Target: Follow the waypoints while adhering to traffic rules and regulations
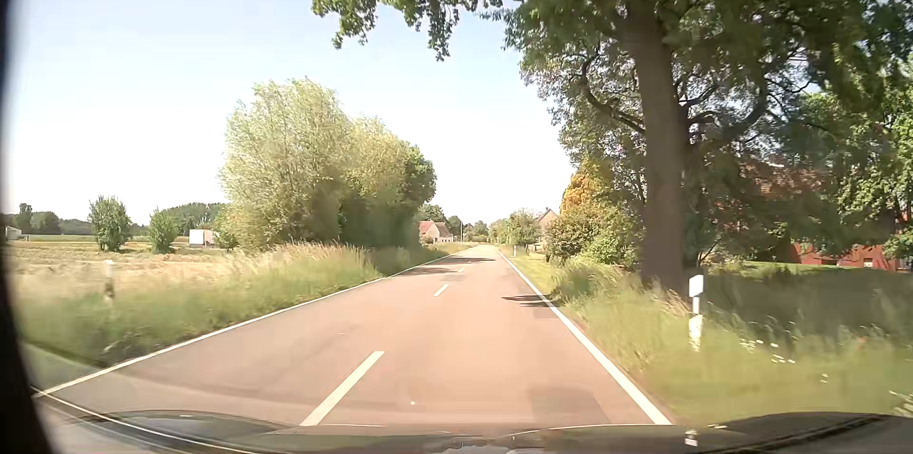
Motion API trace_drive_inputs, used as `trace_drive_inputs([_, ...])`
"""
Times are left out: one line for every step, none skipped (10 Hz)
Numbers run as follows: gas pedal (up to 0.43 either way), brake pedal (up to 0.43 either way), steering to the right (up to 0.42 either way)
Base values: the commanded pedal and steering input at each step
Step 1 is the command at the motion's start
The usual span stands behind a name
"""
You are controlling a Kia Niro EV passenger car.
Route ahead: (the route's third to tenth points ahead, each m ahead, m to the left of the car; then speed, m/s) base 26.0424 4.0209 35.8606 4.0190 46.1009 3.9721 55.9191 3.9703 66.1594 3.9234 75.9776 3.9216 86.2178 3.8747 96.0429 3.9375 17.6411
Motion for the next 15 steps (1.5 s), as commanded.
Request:
trace_drive_inputs([0.22, 0.0, 0.001])
trace_drive_inputs([0.22, 0.0, 0.001])
trace_drive_inputs([0.22, 0.0, 0.001])
trace_drive_inputs([0.22, 0.0, 0.001])
trace_drive_inputs([0.22, 0.0, 0.002])
trace_drive_inputs([0.22, 0.0, 0.001])
trace_drive_inputs([0.22, 0.0, 0.001])
trace_drive_inputs([0.22, 0.0, 0.001])
trace_drive_inputs([0.22, 0.0, 0.001])
trace_drive_inputs([0.22, 0.0, 0.001])
trace_drive_inputs([0.22, 0.0, 0.001])
trace_drive_inputs([0.22, 0.0, 0.001])
trace_drive_inputs([0.22, 0.0, 0.001])
trace_drive_inputs([0.22, 0.0, 0.001])
trace_drive_inputs([0.22, 0.0, 0.001])
